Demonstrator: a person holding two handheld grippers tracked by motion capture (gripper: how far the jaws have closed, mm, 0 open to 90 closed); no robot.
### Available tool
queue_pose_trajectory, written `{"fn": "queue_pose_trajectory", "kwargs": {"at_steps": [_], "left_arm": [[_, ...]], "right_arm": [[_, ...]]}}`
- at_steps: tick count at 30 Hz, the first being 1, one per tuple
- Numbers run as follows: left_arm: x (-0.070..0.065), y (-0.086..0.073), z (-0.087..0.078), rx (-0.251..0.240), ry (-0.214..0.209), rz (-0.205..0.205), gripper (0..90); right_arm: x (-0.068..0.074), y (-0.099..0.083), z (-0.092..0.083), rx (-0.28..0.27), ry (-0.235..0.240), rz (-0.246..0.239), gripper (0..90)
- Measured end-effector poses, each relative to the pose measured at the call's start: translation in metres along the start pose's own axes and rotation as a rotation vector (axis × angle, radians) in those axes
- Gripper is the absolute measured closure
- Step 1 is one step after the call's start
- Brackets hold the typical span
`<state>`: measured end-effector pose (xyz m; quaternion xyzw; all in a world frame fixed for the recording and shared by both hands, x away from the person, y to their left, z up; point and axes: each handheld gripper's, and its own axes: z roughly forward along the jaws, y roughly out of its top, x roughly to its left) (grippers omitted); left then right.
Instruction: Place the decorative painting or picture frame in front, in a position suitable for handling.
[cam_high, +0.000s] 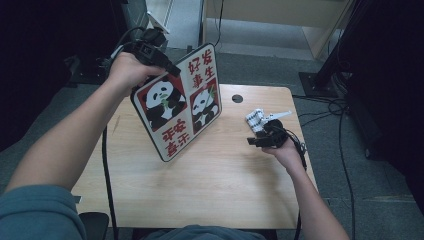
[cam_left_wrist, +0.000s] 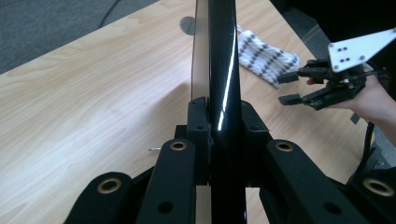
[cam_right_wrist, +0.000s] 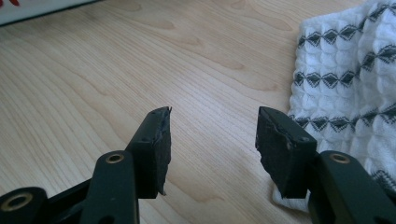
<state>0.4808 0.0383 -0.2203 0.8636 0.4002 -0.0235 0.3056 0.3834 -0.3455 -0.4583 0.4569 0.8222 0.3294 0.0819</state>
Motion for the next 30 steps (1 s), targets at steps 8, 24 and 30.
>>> {"fn": "queue_pose_trajectory", "kwargs": {"at_steps": [8,24,30], "left_arm": [[-0.024,-0.002,0.013,0.017,-0.046,0.020,79.7],[-0.039,-0.025,0.021,0.016,-0.089,0.021,79.5],[-0.040,-0.028,0.023,0.019,-0.086,0.028,79.2]], "right_arm": [[-0.004,-0.001,-0.002,-0.006,-0.004,0.007,46.6],[-0.003,-0.001,-0.002,-0.009,-0.002,0.013,46.6],[-0.003,-0.001,-0.001,-0.009,-0.003,0.006,46.6]]}}
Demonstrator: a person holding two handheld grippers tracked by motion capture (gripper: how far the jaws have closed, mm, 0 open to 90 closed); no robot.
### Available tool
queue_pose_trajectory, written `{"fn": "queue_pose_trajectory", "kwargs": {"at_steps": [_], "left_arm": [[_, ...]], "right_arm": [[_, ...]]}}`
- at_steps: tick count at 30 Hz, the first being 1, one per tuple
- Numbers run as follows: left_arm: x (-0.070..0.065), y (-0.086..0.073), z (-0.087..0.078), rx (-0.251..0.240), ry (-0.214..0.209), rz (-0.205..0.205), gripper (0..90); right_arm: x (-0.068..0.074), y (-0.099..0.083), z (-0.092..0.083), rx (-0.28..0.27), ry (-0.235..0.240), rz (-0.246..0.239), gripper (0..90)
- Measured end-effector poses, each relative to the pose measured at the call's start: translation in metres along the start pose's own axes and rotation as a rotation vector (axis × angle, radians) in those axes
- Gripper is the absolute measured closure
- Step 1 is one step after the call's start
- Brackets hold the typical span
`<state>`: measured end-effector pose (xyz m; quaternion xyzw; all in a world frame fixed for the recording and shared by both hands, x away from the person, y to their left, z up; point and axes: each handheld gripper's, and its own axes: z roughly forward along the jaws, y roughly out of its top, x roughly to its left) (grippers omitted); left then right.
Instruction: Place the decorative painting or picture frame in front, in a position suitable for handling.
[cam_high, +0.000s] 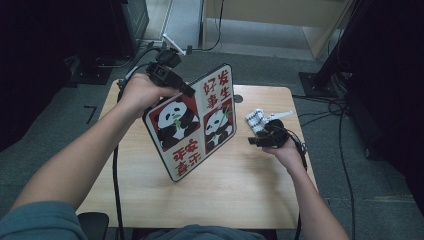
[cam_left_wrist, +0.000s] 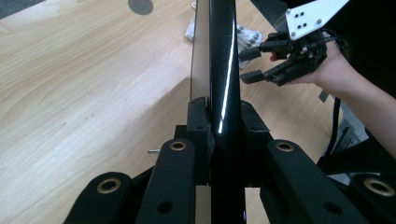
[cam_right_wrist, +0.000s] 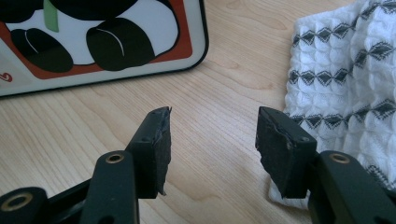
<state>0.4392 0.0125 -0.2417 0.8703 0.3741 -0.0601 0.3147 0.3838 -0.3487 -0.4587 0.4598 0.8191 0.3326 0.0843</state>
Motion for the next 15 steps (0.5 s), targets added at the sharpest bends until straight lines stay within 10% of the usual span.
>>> {"fn": "queue_pose_trajectory", "kwargs": {"at_steps": [15], "left_arm": [[0.0050,-0.0009,0.0012,0.001,0.004,-0.003,78.3]], "right_arm": [[-0.0020,-0.0017,-0.0016,0.001,-0.006,0.011,46.5]]}}
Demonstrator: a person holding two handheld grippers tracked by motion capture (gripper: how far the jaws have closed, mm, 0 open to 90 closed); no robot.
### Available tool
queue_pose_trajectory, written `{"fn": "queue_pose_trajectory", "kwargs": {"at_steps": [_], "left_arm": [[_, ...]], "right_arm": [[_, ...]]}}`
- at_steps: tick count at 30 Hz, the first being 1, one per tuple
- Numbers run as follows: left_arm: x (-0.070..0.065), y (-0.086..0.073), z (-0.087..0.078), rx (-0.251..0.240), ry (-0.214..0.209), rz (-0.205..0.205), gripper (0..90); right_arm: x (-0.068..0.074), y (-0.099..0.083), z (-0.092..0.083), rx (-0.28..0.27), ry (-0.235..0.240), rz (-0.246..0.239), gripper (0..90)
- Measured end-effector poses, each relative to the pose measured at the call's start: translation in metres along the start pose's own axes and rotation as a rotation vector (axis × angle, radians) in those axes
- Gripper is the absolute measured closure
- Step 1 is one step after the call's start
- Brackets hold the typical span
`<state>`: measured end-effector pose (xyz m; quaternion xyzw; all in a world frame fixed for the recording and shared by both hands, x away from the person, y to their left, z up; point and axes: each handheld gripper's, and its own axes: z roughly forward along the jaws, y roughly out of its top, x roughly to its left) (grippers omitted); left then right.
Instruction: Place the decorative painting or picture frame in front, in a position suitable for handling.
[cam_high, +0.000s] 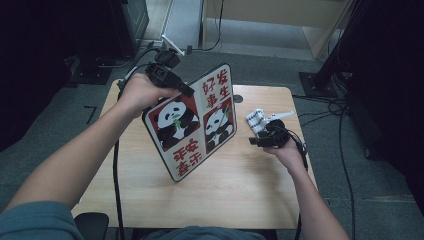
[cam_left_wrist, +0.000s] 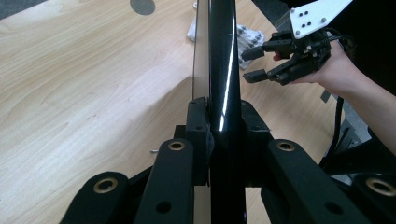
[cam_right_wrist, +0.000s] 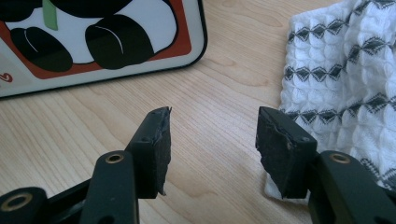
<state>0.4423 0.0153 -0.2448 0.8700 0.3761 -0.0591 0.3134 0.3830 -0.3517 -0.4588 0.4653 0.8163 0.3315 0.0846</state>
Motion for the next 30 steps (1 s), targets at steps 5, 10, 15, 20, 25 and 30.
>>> {"fn": "queue_pose_trajectory", "kwargs": {"at_steps": [5,10,15,20,25,30], "left_arm": [[0.0022,0.0004,0.0005,0.003,0.001,-0.021,74.5],[0.0057,0.0007,0.0006,0.008,0.013,-0.040,66.3],[0.0085,0.0016,0.0013,0.014,0.037,-0.052,58.8],[0.0096,0.0023,0.0023,0.023,0.035,-0.081,54.2],[0.0087,0.0026,0.0027,0.025,0.050,-0.075,52.5],[0.0092,0.0029,0.0031,0.028,0.064,-0.073,50.3]], "right_arm": [[0.0004,0.0001,0.0004,0.001,0.001,-0.002,46.4],[0.0010,0.0002,0.0008,0.001,0.003,-0.006,46.5],[0.0019,0.0006,0.0012,0.000,0.006,-0.001,46.5],[0.0027,0.0024,0.0026,0.000,0.007,-0.013,46.4],[0.0031,0.0034,0.0038,0.003,0.010,-0.018,46.4],[0.0043,0.0043,0.0053,0.006,0.008,-0.020,46.4]]}}
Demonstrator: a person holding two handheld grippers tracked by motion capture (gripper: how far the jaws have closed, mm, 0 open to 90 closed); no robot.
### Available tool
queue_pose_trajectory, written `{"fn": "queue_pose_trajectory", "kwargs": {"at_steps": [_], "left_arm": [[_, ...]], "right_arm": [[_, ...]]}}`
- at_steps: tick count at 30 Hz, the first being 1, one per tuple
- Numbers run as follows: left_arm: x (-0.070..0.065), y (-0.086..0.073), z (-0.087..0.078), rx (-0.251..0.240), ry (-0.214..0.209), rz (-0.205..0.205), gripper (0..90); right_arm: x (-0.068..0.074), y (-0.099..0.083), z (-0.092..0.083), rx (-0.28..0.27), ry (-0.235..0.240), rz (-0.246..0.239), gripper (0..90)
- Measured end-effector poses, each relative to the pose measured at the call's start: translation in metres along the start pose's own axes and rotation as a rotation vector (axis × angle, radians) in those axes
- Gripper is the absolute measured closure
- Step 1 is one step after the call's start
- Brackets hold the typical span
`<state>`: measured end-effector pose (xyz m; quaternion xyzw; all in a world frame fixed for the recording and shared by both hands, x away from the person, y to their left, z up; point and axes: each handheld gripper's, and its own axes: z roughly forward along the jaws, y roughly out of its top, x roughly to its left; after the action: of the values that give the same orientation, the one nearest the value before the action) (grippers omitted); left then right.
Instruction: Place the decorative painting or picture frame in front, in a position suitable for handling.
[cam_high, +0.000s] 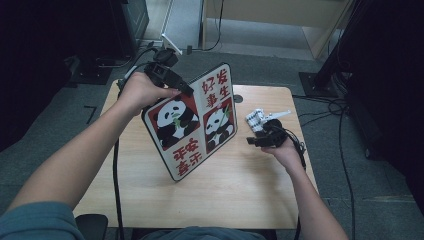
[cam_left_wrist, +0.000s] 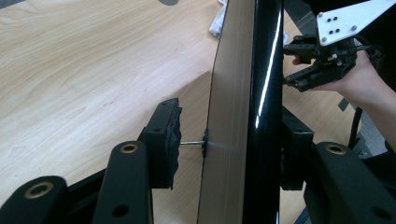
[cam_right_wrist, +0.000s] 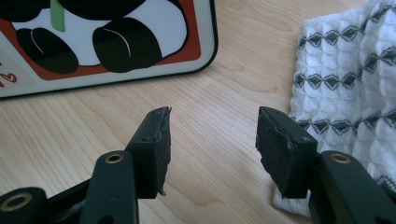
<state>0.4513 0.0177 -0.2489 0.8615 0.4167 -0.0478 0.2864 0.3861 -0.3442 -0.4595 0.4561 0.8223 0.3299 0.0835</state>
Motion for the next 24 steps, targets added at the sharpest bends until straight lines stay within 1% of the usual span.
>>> {"fn": "queue_pose_trajectory", "kwargs": {"at_steps": [2,4,5,6,8,12,16,20,21,24], "left_arm": [[-0.001,0.000,0.000,0.004,-0.001,0.000,49.8],[-0.003,0.001,0.002,0.018,0.009,0.019,47.4],[-0.003,0.001,0.002,0.022,0.003,0.023,46.7],[-0.004,0.001,0.002,0.022,-0.008,0.019,45.6],[-0.004,0.001,0.002,0.018,-0.011,0.021,44.4],[-0.002,-0.001,-0.002,-0.012,-0.043,0.003,41.5],[0.000,-0.003,-0.008,-0.031,-0.054,-0.001,40.3],[0.002,-0.009,-0.020,-0.057,-0.060,-0.003,40.4],[0.002,-0.011,-0.024,-0.070,-0.063,-0.003,40.5],[0.000,-0.016,-0.033,-0.084,-0.068,0.004,40.8]], "right_arm": [[0.001,0.000,0.000,0.006,0.002,-0.002,46.4],[0.001,0.000,0.001,0.007,0.002,-0.006,46.4],[0.001,0.000,0.001,0.007,0.003,-0.006,46.4],[0.001,0.000,0.000,0.007,0.003,-0.005,46.4],[0.000,0.000,0.000,0.005,0.004,-0.005,46.4],[0.000,0.000,0.000,0.007,0.003,-0.002,46.3],[-0.001,-0.001,0.000,0.011,0.003,0.000,46.2],[-0.001,-0.001,0.000,0.010,0.004,0.003,46.1],[-0.001,-0.001,0.000,0.010,0.004,0.003,46.2],[-0.001,-0.001,0.000,0.013,0.003,0.002,46.2]]}}
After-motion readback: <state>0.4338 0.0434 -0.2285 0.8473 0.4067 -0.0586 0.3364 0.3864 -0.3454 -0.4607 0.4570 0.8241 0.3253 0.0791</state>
